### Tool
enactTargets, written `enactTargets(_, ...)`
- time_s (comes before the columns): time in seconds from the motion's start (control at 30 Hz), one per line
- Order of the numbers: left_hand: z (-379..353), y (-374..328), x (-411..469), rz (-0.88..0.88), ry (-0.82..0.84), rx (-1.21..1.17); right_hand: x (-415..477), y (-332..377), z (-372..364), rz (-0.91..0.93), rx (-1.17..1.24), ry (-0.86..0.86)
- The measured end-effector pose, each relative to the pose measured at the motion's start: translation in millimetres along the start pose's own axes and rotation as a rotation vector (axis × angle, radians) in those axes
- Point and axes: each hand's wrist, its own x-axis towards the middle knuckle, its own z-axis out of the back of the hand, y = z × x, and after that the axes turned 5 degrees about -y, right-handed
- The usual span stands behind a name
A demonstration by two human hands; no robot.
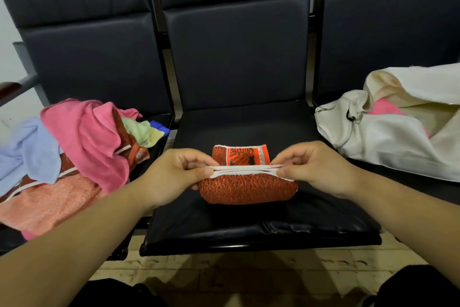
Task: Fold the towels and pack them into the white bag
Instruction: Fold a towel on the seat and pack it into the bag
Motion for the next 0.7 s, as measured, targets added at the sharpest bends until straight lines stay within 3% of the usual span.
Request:
enactTargets(0.13, 4, -1, 25, 0.016, -0.082, -0.03, 24, 6, 3, -0.065, 0.129, -0.099)
enactTargets(0.37, 1, 15, 89, 0.116, -0.249, -0.079, 88, -12, 1, -0.174, 0.101, -0.242)
enactTargets(0.7, -20, 84, 161, 0.228, -0.34, 0.197, 155, -76, -16, -0.378, 0.019, -0.284)
